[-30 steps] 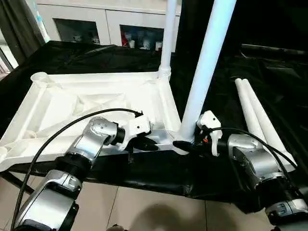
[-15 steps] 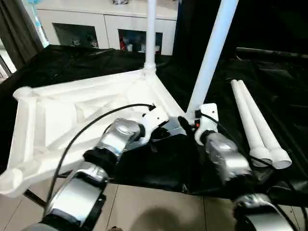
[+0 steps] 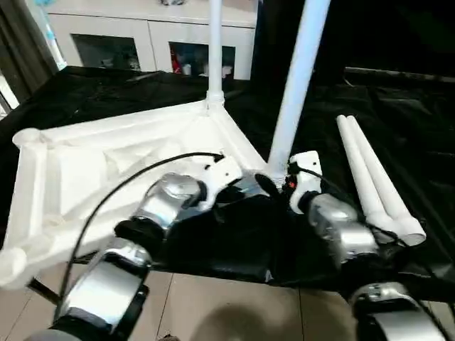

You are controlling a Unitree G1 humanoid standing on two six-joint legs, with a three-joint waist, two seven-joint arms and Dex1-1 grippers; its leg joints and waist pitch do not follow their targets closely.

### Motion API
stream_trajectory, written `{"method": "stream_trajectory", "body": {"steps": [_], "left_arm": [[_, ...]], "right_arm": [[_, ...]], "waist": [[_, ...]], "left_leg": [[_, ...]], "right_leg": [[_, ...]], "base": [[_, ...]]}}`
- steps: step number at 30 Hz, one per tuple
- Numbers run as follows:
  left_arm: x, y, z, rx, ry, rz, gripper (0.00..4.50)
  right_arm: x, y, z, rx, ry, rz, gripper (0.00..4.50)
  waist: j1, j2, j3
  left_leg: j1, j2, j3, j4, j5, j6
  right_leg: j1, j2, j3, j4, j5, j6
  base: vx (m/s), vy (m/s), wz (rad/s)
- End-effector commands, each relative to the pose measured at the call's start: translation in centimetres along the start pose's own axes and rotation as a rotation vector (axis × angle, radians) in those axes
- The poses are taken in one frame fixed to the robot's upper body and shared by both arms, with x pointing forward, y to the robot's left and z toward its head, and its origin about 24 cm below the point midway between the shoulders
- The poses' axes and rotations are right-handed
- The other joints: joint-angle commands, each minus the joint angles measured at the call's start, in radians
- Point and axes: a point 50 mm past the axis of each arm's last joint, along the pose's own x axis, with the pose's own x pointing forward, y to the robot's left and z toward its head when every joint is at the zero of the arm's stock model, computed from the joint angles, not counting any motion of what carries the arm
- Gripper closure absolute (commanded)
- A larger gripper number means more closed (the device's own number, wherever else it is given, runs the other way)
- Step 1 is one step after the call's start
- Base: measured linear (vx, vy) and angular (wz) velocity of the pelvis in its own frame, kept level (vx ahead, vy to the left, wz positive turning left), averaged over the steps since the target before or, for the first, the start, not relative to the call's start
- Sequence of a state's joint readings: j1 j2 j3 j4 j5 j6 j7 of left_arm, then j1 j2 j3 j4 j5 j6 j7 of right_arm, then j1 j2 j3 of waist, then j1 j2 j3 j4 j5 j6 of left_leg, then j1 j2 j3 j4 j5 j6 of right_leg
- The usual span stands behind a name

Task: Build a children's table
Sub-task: Rotate leg to tighten

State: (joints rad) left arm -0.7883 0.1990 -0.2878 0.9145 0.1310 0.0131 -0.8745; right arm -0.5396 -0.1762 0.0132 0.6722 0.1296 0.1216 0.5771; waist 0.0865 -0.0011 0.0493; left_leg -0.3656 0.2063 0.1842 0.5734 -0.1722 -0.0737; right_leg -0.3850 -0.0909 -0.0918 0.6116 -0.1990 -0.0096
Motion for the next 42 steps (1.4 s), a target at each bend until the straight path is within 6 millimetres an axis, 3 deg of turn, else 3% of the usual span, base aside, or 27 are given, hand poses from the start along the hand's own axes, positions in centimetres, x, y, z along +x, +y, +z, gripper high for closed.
{"method": "stream_trajectory", "body": {"steps": [1, 7, 11, 17, 29, 36, 38, 40, 41, 42], "left_arm": [[-0.8, -0.1, -0.7, -0.008, -0.034, -0.045, 4.5], [-2.4, -0.9, -1.3, 0.02, -0.041, -0.232, 4.5], [-3.1, -1.4, -1.4, 0.017, -0.055, -0.316, 4.5], [-3.6, -1.5, -1.4, 0.016, -0.058, -0.342, 4.5], [-3.7, -1.5, -1.5, 0.007, -0.052, -0.333, 4.5], [-3.1, -1.2, -1.7, -0.005, -0.022, -0.249, 4.5], [-1.3, -0.6, -1.4, -0.059, -0.008, -0.081, 4.5], [0.5, -0.8, -0.6, -0.109, -0.013, 0.015, 4.5], [0.6, -0.8, -0.5, -0.111, -0.014, 0.02, 4.5], [1.6, -1.2, 0.1, -0.125, -0.018, 0.042, 4.5]], "right_arm": [[-0.4, 1.1, 0.5, -0.046, 0.004, 0.182, 0.6], [-2.2, 0.4, 0.5, -0.142, 0.055, 0.311, 0.6], [-2.6, 0.5, 0.4, -0.155, 0.076, 0.357, 0.6], [-2.8, 1.1, 0.3, -0.147, 0.077, 0.426, 0.6], [-2.9, 1.1, -0.1, -0.145, 0.098, 0.424, 1.63], [-1.9, 0.1, -0.9, -0.081, 0.082, 0.2, 1.73], [-0.8, -0.3, -2.1, 0.034, 0.081, -0.059, 1.73], [0.0, -0.1, -2.9, 0.124, 0.089, -0.238, 1.73], [0.1, -0.1, -2.9, 0.13, 0.09, -0.249, 1.73], [0.7, 0.4, -3.1, 0.162, 0.094, -0.301, 1.73]], "waist": [[0.008, -0.008, -0.066], [0.009, -0.001, -0.068], [0.013, 0.001, -0.069], [0.024, 0.0, -0.064], [0.024, -0.001, -0.067], [0.016, -0.001, -0.066], [0.009, -0.001, -0.06], [0.001, -0.003, -0.058], [0.0, -0.001, -0.057], [0.001, -0.003, -0.056]], "left_leg": [[0.002, 0.028, -0.01, -0.057, -0.154, 0.065], [0.005, 0.032, -0.006, -0.052, -0.115, 0.087], [0.009, 0.034, -0.003, -0.051, -0.124, 0.087], [0.011, 0.034, -0.004, -0.057, -0.163, 0.056], [0.008, 0.032, -0.005, -0.054, -0.137, 0.057], [0.009, 0.031, -0.006, -0.057, -0.156, 0.039], [0.012, 0.031, -0.005, -0.061, -0.179, 0.025], [0.021, 0.028, -0.009, -0.066, -0.234, -0.019], [0.025, 0.029, -0.008, -0.066, -0.243, -0.023], [0.022, 0.028, -0.01, -0.066, -0.25, -0.019]], "right_leg": [[0.054, -0.063, 0.053, -0.072, -0.111, -0.208], [0.05, -0.061, 0.052, -0.056, -0.002, -0.262], [0.047, -0.06, 0.052, -0.053, 0.012, -0.279], [0.046, -0.064, 0.054, -0.063, -0.082, -0.25], [0.049, -0.062, 0.053, -0.057, -0.046, -0.248], [0.047, -0.064, 0.054, -0.061, -0.086, -0.241], [0.041, -0.063, 0.056, -0.068, -0.132, -0.232], [0.038, -0.067, 0.056, -0.08, -0.256, -0.209], [0.033, -0.068, 0.058, -0.085, -0.273, -0.204], [0.037, -0.067, 0.056, -0.087, -0.285, -0.195]], "base": [[0.0, 0.0, 0.0], [0.0, 0.0, 0.0], [0.0, 0.0, 0.0], [0.0, 0.0, 0.0], [0.0, 0.0, 0.0], [0.0, 0.0, 0.0], [0.0, 0.0, 0.0], [0.0, 0.0, 0.0], [0.0, 0.0, 0.0], [0.0, 0.0, 0.0]]}}
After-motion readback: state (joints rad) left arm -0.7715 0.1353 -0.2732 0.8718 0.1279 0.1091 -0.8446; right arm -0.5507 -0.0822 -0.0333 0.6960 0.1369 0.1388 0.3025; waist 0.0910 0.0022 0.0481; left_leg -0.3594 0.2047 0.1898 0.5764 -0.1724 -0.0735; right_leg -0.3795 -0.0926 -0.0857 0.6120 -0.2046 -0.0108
